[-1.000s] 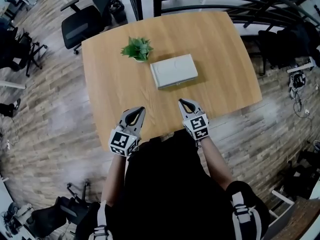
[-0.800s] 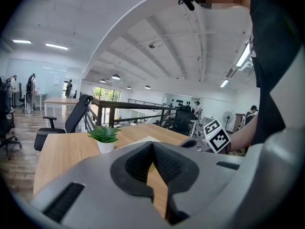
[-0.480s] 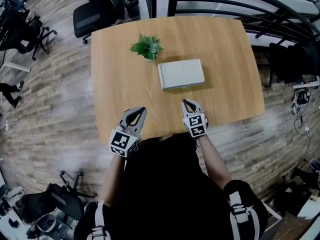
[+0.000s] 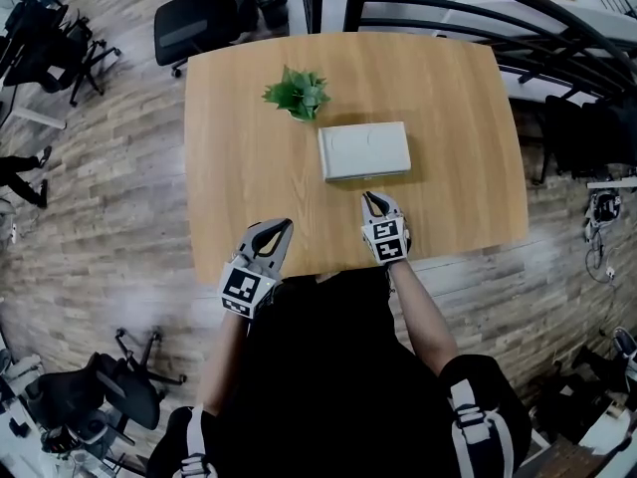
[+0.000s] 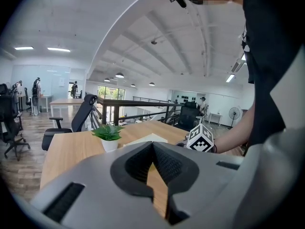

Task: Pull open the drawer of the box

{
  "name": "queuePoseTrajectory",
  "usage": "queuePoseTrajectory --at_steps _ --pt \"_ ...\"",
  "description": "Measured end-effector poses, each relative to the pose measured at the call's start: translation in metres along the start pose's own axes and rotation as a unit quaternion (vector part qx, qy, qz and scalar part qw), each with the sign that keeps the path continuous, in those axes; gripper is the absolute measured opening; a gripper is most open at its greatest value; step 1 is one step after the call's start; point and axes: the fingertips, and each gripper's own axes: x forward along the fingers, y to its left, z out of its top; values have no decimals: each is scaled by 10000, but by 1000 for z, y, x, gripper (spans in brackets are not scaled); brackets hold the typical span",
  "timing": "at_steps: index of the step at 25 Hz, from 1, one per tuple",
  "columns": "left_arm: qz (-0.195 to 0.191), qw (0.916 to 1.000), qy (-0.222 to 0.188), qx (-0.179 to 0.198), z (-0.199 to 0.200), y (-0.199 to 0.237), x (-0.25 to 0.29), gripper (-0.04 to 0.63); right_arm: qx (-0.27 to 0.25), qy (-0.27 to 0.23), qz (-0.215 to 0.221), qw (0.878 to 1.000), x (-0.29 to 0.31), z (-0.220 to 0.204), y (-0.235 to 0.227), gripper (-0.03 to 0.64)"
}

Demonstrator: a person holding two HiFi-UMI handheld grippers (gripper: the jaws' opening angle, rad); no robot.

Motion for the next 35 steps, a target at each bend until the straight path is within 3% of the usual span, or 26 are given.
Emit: queuePoseTrajectory --at_steps 10,18,22,35 --pt "53 9999 90 49 3 0 4 23 -116 359 -130 9992 24 -12 -13 28" --pt "66 9998 184 69 0 -2 5 23 195 416 -205 9987 43 -20 -27 39" --pt "84 9997 235 47 -4 1 9 23 493 609 -222 9967 55 -32 -33 101" --pt "145 9992 355 -93 -14 5 12 23 948 717 -280 9925 77 -36 -45 103"
